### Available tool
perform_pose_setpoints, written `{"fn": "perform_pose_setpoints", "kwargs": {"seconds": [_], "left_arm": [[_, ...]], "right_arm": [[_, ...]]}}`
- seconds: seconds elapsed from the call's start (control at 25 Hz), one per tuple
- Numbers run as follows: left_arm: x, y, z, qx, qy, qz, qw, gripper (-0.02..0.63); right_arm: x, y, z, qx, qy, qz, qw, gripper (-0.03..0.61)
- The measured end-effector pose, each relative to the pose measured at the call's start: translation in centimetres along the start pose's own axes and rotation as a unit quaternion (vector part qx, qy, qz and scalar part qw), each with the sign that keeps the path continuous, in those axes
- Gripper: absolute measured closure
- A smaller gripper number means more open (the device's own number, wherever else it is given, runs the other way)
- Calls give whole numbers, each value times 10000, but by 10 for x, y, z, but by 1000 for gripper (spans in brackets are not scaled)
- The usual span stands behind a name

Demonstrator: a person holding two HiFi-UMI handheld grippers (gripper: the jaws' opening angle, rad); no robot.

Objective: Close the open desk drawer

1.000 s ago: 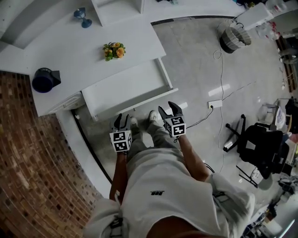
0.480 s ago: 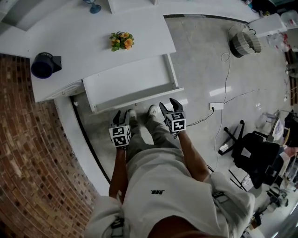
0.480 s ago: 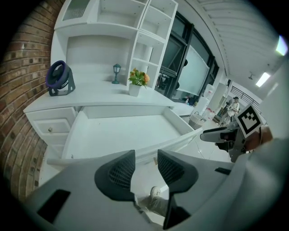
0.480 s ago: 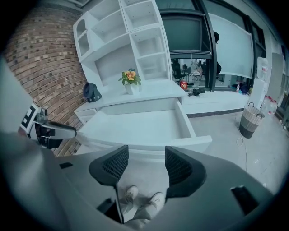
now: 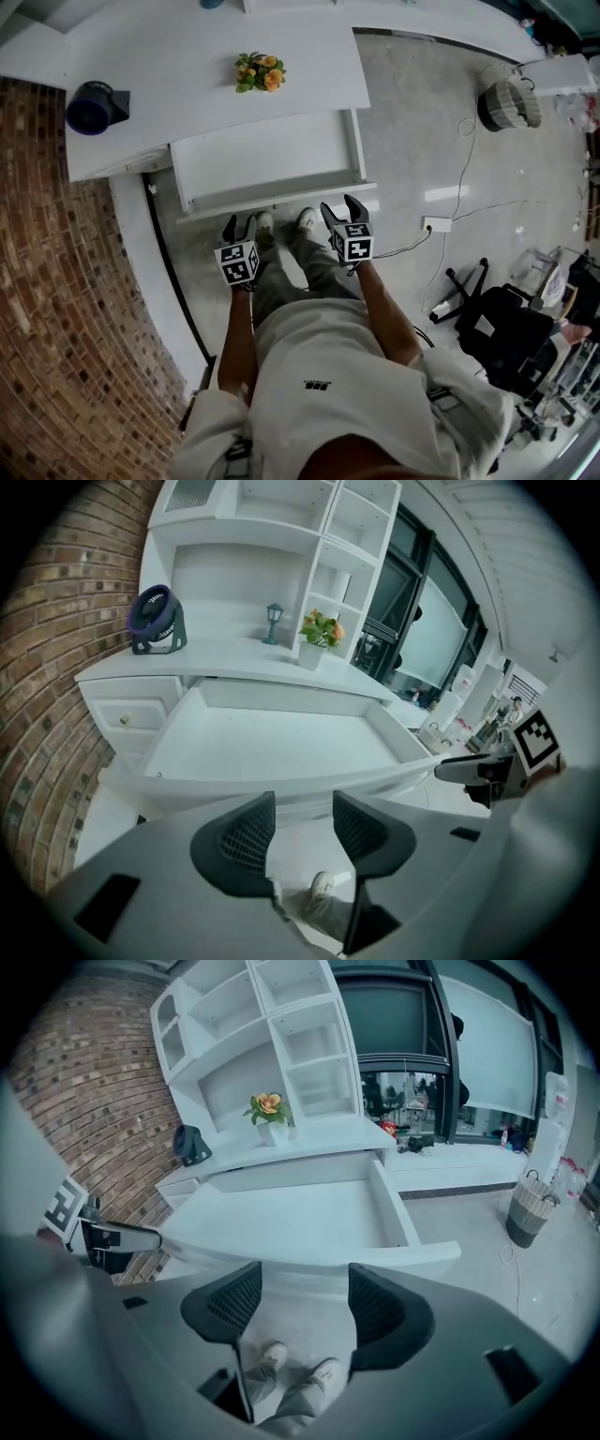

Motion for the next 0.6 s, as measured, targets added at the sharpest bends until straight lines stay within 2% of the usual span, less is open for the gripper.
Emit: {"fn": "perform_pose_setpoints", "kwargs": {"seconds": [0.28,0.6], "left_arm": [[-4,10,1,380,-201,-157,9990,368],[0,19,6,605,-303,-250,9974,367]], "right_arm": [[4,6,-8,17,80,-242,9997,301],[6,9,-7,51,63,-355,9993,301]]}}
Point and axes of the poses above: the fingertips, and each gripper's own axes: y forward along the fingers, z to its left, x out of its top, the point moved 9 cm from there along -y, backward along the fingers, and after that the axes turned 9 degrees about -x, right-handed, at the moved point
